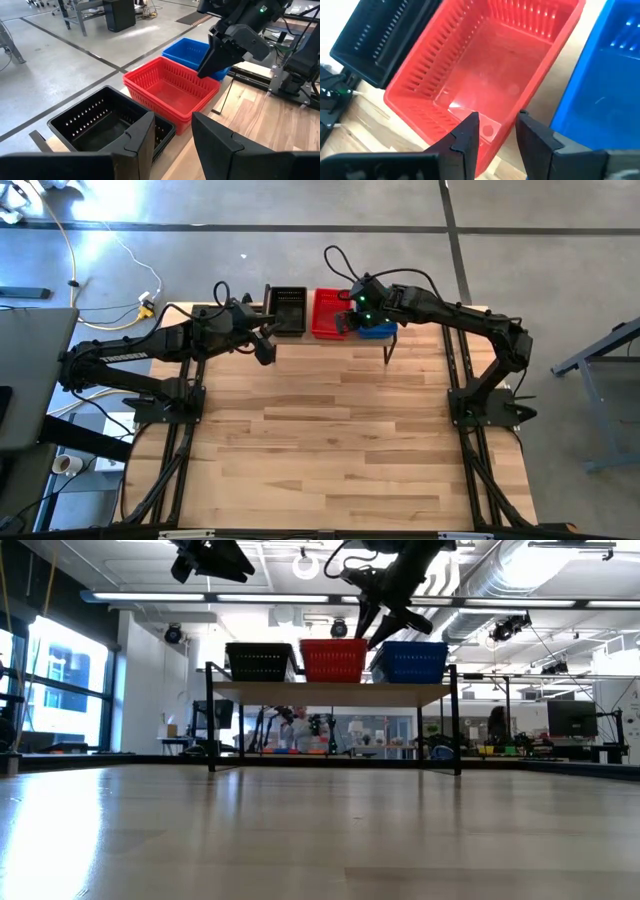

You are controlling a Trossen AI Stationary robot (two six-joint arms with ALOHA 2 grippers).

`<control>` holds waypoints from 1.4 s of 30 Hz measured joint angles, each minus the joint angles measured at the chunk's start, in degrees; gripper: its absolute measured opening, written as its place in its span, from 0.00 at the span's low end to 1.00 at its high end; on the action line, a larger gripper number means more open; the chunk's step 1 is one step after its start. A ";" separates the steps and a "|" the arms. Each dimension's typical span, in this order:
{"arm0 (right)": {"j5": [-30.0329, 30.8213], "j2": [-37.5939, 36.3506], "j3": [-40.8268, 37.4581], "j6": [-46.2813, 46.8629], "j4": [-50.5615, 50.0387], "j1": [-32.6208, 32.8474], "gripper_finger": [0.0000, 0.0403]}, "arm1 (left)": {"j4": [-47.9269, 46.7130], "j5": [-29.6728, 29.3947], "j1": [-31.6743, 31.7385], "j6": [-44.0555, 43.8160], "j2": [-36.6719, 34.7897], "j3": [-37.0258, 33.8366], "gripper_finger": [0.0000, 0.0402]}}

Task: Stack baskets on shelf by color
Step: Adjust the stacked red bins on the shelf

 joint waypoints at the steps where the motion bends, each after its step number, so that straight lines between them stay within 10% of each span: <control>1: -0.11 0.00 0.00 -0.22 0.32 -0.17 0.28 | 0.00 0.00 0.00 0.02 0.00 0.00 0.30; 42: 0.33 1.11 4.70 0.83 -3.17 6.66 0.28 | 0.04 0.04 -0.02 0.02 0.00 0.00 0.30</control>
